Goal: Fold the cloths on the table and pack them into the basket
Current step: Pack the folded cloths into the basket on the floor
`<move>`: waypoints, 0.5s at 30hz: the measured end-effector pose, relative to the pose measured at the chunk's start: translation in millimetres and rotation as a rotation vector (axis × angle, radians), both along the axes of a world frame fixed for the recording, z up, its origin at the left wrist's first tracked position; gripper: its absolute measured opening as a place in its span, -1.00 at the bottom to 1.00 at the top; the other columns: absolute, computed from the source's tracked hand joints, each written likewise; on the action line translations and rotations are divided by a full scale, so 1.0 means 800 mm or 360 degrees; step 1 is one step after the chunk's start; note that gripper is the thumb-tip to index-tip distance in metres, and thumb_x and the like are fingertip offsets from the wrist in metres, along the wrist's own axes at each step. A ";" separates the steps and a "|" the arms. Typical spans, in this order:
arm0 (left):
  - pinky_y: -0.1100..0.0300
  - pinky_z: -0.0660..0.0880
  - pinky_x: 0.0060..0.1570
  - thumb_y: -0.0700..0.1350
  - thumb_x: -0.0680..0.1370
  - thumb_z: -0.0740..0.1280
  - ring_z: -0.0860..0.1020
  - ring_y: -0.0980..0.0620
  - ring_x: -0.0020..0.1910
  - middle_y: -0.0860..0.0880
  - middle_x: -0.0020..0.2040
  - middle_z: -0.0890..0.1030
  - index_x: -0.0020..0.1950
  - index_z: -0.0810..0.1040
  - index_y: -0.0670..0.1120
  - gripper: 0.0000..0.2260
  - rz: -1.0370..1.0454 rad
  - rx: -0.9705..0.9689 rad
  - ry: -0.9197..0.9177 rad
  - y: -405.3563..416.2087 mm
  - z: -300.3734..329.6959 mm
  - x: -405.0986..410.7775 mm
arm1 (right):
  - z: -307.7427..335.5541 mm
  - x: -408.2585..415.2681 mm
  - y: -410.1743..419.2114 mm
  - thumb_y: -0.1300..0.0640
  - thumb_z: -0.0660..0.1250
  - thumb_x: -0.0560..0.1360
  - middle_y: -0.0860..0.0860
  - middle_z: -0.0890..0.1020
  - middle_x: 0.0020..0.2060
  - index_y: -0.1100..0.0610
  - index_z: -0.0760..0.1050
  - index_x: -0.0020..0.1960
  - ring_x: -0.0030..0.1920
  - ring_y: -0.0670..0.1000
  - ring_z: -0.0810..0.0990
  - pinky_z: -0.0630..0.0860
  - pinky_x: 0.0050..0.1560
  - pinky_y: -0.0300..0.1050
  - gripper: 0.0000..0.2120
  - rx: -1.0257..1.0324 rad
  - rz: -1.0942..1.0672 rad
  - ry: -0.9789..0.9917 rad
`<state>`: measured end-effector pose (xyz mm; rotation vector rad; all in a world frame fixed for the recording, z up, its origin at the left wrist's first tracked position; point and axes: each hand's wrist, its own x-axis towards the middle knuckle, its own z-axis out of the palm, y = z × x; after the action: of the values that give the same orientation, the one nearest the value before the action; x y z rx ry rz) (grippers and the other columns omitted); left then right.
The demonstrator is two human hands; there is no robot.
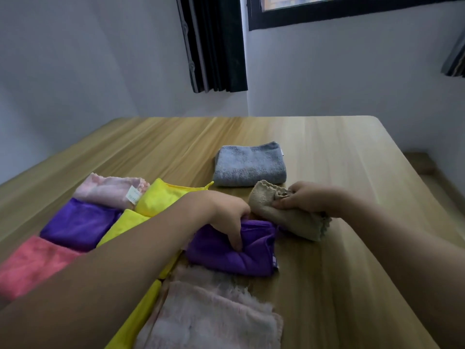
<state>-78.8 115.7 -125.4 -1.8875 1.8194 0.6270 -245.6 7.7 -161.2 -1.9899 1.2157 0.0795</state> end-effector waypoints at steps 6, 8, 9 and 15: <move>0.18 0.46 -0.22 0.17 0.47 0.41 0.55 0.03 -0.05 0.03 0.05 0.59 0.14 0.52 0.01 -0.65 0.0094 0.0222 0.0339 -0.031 0.025 0.010 | 0.018 0.012 -0.025 -0.12 0.45 0.42 0.12 0.69 -0.06 0.16 0.58 0.03 -0.02 0.11 0.67 0.62 0.04 0.01 -0.63 0.0573 -0.0073 -0.0049; 0.15 0.44 -0.11 0.19 0.52 0.33 0.53 0.01 -0.01 0.00 0.08 0.58 0.11 0.47 0.00 -0.69 0.0213 0.0180 0.0452 -0.031 0.050 0.012 | 0.039 0.002 -0.023 -0.12 0.40 0.45 0.12 0.70 -0.06 0.17 0.58 0.08 -0.02 0.12 0.68 0.61 0.06 0.04 -0.61 0.0700 -0.0267 -0.0112; 0.14 0.44 -0.05 0.20 0.54 0.30 0.54 -0.01 0.02 -0.03 0.11 0.58 0.13 0.45 -0.02 -0.67 0.0311 0.0154 0.0515 -0.027 0.059 0.011 | 0.053 -0.004 -0.017 -0.10 0.37 0.49 0.12 0.70 -0.05 0.17 0.57 0.11 -0.02 0.12 0.68 0.60 0.08 0.05 -0.63 0.0724 -0.0369 -0.0146; 0.10 0.41 0.16 0.14 0.59 0.21 0.52 -0.07 0.17 -0.08 0.22 0.54 0.30 0.35 -0.06 -0.62 0.1036 0.0026 0.0902 0.019 0.112 -0.030 | 0.156 -0.051 0.019 0.13 0.17 0.52 0.23 0.59 0.01 0.29 0.45 0.19 -0.03 0.17 0.57 0.47 -0.07 -0.03 -0.68 0.0705 -0.0805 -0.0118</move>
<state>-102.6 130.9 -35.8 -2.4730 1.4289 1.5172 -286.3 22.9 -36.1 -1.2611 1.4698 0.0176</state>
